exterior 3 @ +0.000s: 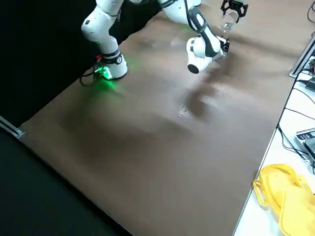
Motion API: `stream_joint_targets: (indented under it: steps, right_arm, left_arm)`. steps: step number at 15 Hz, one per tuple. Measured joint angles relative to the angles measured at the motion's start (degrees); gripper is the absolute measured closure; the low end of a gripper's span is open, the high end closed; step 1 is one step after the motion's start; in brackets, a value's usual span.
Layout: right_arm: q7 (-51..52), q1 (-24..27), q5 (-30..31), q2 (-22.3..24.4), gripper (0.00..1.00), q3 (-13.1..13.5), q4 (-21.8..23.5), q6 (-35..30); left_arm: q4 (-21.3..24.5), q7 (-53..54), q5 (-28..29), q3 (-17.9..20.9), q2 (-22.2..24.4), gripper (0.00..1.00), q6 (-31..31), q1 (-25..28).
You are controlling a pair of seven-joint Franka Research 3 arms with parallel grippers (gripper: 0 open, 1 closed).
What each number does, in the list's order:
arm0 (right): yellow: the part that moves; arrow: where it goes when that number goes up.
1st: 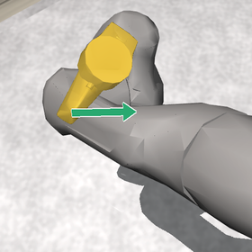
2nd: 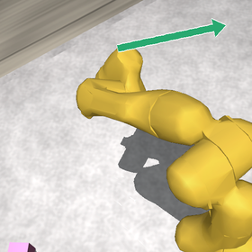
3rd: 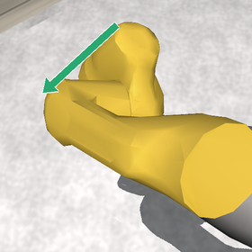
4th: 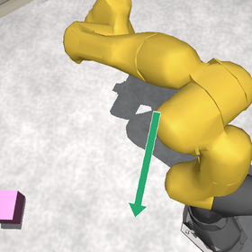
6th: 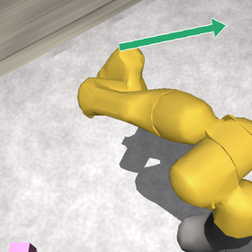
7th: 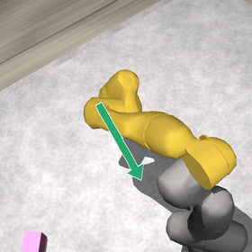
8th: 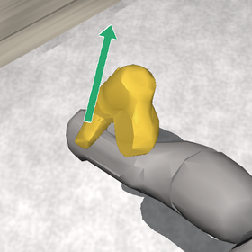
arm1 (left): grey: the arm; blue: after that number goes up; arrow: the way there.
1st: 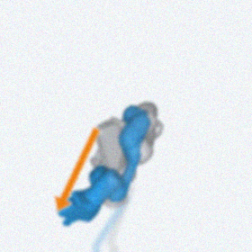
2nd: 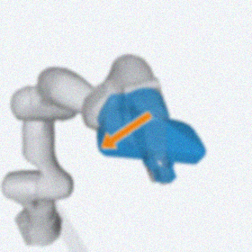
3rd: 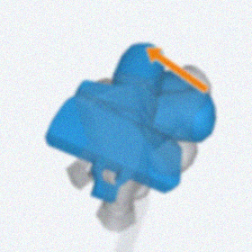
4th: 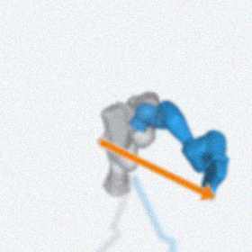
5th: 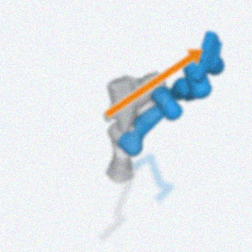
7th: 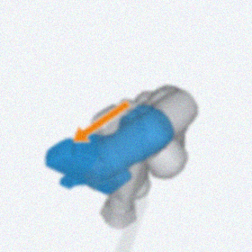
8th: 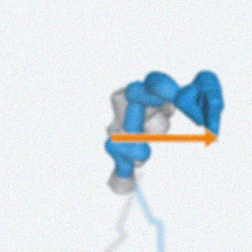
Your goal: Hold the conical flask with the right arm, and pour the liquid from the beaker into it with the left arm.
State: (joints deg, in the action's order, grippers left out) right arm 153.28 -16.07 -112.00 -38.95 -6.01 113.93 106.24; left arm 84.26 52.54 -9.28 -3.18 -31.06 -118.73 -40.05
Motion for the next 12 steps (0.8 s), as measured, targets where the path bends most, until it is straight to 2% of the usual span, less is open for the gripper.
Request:
stream_joint_targets:
  steps: [12]
  right_arm:
    - [0.0,-0.5,0.0,0.0,0.60,0.0,0.0,0.4]
  left_arm:
    - [-0.1,-0.5,2.2,1.1,0.0,0.04,0.5,-1.9]
